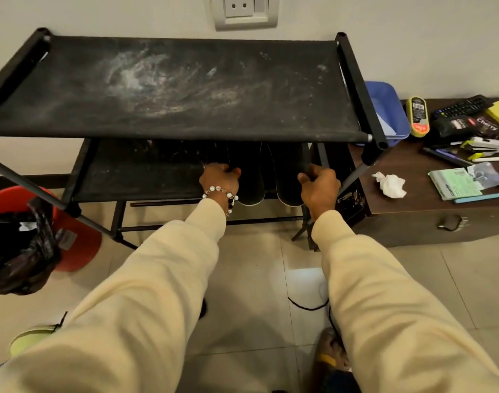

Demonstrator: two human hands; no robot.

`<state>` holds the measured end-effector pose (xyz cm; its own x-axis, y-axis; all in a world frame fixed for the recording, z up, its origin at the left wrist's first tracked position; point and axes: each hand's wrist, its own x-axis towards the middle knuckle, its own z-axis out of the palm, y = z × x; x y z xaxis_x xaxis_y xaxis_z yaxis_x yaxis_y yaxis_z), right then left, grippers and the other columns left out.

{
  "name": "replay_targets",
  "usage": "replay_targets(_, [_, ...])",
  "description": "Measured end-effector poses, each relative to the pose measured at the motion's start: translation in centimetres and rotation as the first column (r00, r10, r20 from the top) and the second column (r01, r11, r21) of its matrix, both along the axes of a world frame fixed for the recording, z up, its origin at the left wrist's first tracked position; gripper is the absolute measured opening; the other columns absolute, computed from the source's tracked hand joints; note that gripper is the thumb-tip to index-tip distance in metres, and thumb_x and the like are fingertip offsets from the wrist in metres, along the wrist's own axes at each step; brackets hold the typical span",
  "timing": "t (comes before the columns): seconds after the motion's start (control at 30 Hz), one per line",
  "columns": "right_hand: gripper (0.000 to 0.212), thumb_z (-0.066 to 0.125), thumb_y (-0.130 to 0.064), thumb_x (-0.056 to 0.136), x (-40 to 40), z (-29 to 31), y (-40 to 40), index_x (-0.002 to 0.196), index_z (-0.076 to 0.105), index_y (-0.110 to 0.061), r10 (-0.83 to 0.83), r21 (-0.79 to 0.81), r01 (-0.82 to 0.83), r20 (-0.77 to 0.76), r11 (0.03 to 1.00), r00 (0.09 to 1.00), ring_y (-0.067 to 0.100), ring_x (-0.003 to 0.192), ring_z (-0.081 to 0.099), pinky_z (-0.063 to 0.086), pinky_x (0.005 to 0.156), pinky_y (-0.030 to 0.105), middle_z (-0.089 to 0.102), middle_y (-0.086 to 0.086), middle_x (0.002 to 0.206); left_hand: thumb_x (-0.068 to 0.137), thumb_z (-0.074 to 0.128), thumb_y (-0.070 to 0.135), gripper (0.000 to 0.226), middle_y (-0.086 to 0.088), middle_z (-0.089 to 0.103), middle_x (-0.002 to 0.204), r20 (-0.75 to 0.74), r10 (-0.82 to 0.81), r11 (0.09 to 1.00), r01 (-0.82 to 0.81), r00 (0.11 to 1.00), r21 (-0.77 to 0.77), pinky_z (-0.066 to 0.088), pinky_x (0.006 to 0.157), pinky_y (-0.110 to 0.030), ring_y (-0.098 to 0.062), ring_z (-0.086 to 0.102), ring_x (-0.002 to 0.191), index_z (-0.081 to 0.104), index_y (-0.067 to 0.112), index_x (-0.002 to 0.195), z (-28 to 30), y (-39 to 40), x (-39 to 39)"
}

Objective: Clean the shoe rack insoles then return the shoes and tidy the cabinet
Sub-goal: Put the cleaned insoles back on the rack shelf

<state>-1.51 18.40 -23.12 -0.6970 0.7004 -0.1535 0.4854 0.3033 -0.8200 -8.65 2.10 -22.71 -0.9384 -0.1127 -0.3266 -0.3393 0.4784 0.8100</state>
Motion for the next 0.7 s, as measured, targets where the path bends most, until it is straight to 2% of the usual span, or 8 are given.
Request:
replay_targets(0.1, [0.021,0.058,-0.011,0.093,1.1,0.8,-0.6,0.111,0.065,-0.003,-0.031,0.074,0.032,-0.019,0.997,0.999,0.029,0.107,0.059,0.042,0.083,0.024,0.065,0.016,0.108,0.089,0.065,0.015,0.024,-0.014,0.069,0.111,-0.028,0.039,0.999,-0.038,0.999,0.01,0.038,0.086,-0.021,-0.028,0.062,0.108,0.07,0.003,0.109,1.0,-0.7,1.0])
replay_targets(0.2, [0.022,0.06,-0.011,0.091,3.1,1.9,-2.5,0.111,0.067,-0.005,-0.081,0.089,0.091,-0.112,0.992,0.99,0.022,0.099,0.063,0.045,0.084,0.021,0.067,0.014,0.107,0.089,0.061,0.004,0.024,-0.008,0.072,0.102,-0.079,0.103,0.989,-0.094,0.992,0.113,0.048,0.093,-0.024,-0.022,0.067,0.099,0.07,0.008,0.111,1.9,-2.8,3.2])
replay_targets(0.27, [0.018,0.061,-0.011,0.091,4.4,2.2,-4.3,0.106,0.069,-0.007,-0.107,0.05,0.116,-0.163,0.992,0.981,0.015,0.091,0.062,0.045,0.082,0.019,0.069,0.009,0.102,0.091,0.055,-0.001,0.024,-0.007,0.072,0.091,-0.095,0.128,0.972,-0.105,0.987,0.212,0.056,0.081,-0.03,-0.019,0.07,0.083,0.069,0.008,0.108,1.9,-4.8,5.4])
replay_targets(0.37, [0.011,0.062,-0.013,0.089,6.3,1.6,-8.0,0.095,0.071,-0.012,-0.066,-0.057,0.057,-0.164,0.997,0.984,0.016,0.086,0.063,0.049,0.081,0.027,0.07,0.006,0.092,0.092,0.049,-0.004,0.022,-0.007,0.07,0.082,-0.037,0.159,0.958,-0.145,0.987,0.247,0.052,0.053,-0.02,-0.016,0.067,0.065,0.068,0.006,0.099,1.0,-8.6,8.5])
replay_targets(0.47, [0.009,0.062,-0.008,0.087,7.7,-0.2,-12.2,0.089,0.071,-0.009,0.075,-0.173,-0.094,-0.113,0.98,0.991,0.017,0.077,0.062,0.053,0.079,0.033,0.068,0.005,0.081,0.091,0.045,-0.008,0.025,-0.015,0.069,0.082,0.106,0.262,0.933,-0.28,0.959,0.227,0.048,0.045,-0.02,-0.017,0.062,0.058,0.068,0.0,0.093,-1.4,-12.7,11.1])
replay_targets(0.57, [0.009,0.062,-0.006,0.087,8.8,-3.6,-16.0,0.087,0.071,-0.006,0.214,-0.245,-0.207,0.003,0.947,0.977,0.023,0.075,0.063,0.055,0.083,0.041,0.069,0.009,0.078,0.089,0.049,-0.002,0.022,-0.018,0.071,0.081,0.232,0.353,0.919,-0.383,0.906,0.099,0.055,0.055,-0.027,-0.023,0.064,0.06,0.072,0.001,0.09,-5.4,-17.4,13.3])
replay_targets(0.63, [0.01,0.063,-0.006,0.087,9.3,-6.7,-18.2,0.091,0.072,-0.004,0.299,-0.277,-0.257,0.119,0.926,0.947,0.028,0.083,0.066,0.054,0.087,0.042,0.071,0.013,0.085,0.087,0.055,0.007,0.018,-0.02,0.072,0.087,0.323,0.346,0.931,-0.365,0.881,-0.001,0.059,0.074,-0.038,-0.033,0.068,0.078,0.073,0.004,0.086,-8.8,-20.3,14.3])
replay_targets(0.7, [0.012,0.065,-0.008,0.086,9.4,-10.2,-20.1,0.095,0.072,-0.002,0.366,-0.302,-0.293,0.221,0.907,0.904,0.029,0.092,0.066,0.053,0.091,0.038,0.071,0.014,0.094,0.086,0.06,0.016,0.018,-0.019,0.072,0.093,0.397,0.354,0.935,-0.336,0.847,-0.116,0.055,0.086,-0.044,-0.038,0.067,0.092,0.074,0.006,0.091,-12.4,-22.6,15.0])
